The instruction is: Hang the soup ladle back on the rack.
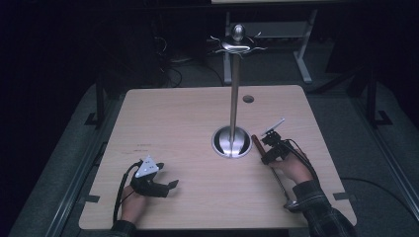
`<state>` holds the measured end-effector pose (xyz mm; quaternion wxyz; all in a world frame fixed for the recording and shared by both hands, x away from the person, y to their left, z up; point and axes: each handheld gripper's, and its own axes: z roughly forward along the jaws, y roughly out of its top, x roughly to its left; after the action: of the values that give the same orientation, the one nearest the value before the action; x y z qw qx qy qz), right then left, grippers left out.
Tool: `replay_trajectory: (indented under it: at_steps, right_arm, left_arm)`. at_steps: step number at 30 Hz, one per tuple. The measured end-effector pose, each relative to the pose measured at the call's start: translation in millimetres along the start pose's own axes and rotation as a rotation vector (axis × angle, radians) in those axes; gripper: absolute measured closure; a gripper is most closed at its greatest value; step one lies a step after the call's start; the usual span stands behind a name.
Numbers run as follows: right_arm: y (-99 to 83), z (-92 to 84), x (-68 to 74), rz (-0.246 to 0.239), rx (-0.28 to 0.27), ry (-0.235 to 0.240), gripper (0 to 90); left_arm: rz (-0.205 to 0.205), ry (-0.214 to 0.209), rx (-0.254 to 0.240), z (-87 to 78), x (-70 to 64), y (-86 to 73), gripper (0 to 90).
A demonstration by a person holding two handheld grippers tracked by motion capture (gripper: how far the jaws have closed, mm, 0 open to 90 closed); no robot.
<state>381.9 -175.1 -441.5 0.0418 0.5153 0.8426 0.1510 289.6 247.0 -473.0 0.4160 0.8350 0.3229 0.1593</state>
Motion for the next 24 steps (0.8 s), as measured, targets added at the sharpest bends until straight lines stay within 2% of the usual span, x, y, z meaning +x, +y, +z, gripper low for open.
replay_trajectory:
  at_steps: [10, 17, 24]
  right_arm:
    - [-0.9, -0.5, -3.1, 0.021, -0.003, -0.002, 70.8]
    - [-4.3, -1.3, -9.0, 0.052, -0.022, -0.009, 73.3]
    - [-7.8, -1.9, -11.3, 0.063, -0.045, 0.006, 73.6]
  left_arm:
    - [0.0, 0.001, 0.004, 0.1, 0.1, 0.2, 14.0]
    - [0.0, 0.001, 0.004, 0.1, 0.1, 0.2, 14.0]
    - [0.001, 0.001, 0.005, 0.0, 0.5, 0.2, 14.0]
